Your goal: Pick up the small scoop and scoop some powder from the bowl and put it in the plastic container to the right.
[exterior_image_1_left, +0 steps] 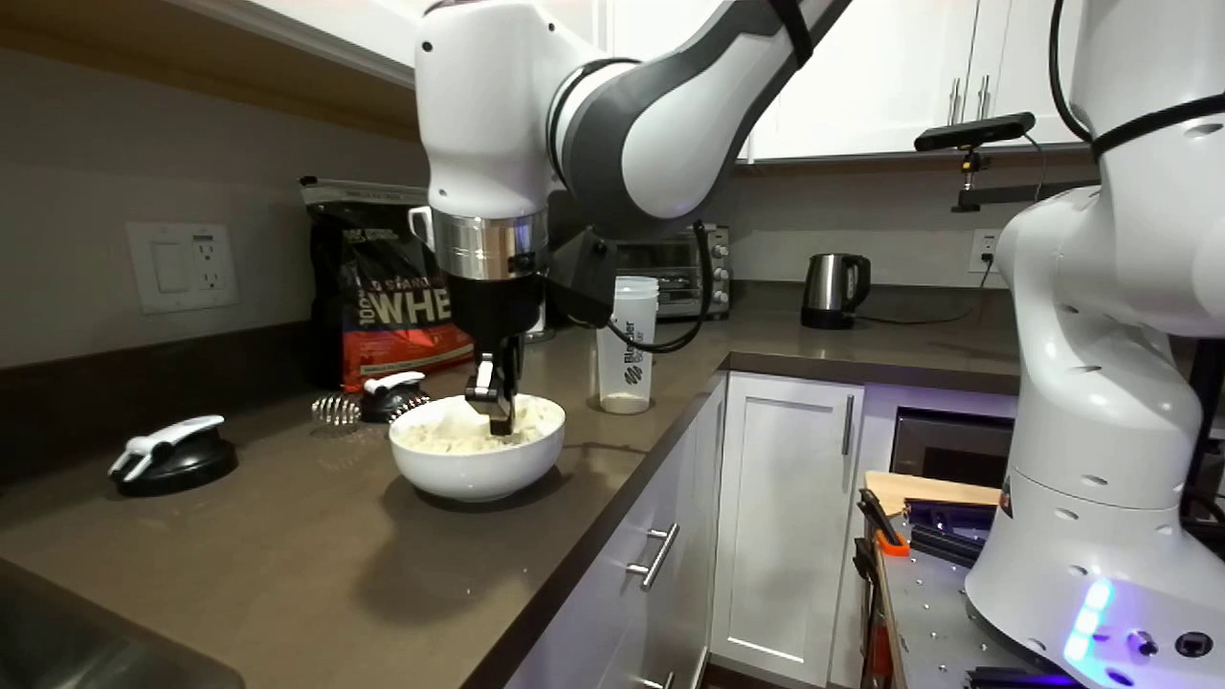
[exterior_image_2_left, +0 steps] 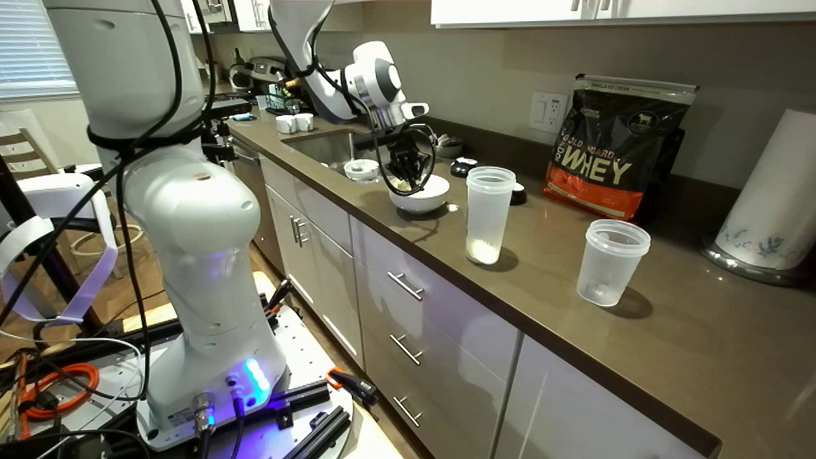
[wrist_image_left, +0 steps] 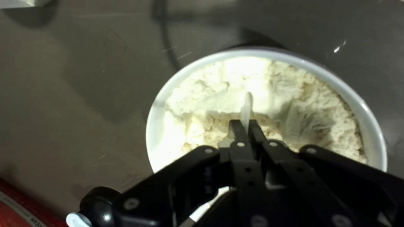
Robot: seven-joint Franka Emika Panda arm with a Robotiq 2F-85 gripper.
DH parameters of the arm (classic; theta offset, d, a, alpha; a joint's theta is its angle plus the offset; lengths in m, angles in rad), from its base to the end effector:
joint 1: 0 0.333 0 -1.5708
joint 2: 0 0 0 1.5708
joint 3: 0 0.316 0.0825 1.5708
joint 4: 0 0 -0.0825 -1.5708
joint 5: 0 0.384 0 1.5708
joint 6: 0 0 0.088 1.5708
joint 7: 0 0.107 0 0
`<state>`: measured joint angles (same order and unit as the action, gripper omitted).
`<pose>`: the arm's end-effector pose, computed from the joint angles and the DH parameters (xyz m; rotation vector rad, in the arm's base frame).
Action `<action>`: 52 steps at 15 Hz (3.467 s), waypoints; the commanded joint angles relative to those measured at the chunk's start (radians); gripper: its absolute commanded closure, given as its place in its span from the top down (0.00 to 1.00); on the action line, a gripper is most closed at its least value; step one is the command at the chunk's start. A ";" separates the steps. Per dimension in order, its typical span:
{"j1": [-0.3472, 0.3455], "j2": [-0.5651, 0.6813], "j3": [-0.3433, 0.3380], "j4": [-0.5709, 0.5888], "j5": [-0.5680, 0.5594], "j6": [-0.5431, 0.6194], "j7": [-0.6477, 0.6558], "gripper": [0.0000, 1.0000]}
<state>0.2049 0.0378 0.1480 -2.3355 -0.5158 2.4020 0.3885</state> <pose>0.4819 0.1738 0.3233 2.7804 0.4829 0.2174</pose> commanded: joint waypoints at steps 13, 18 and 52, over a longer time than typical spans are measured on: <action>-0.031 -0.007 -0.017 0.009 0.253 0.055 -0.173 0.03; -0.041 -0.010 -0.021 0.007 0.314 0.058 -0.212 0.03; -0.079 -0.079 -0.068 0.060 0.754 -0.166 -0.540 0.03</action>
<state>0.1471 -0.0264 0.0835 -2.2659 0.1633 2.2348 -0.0914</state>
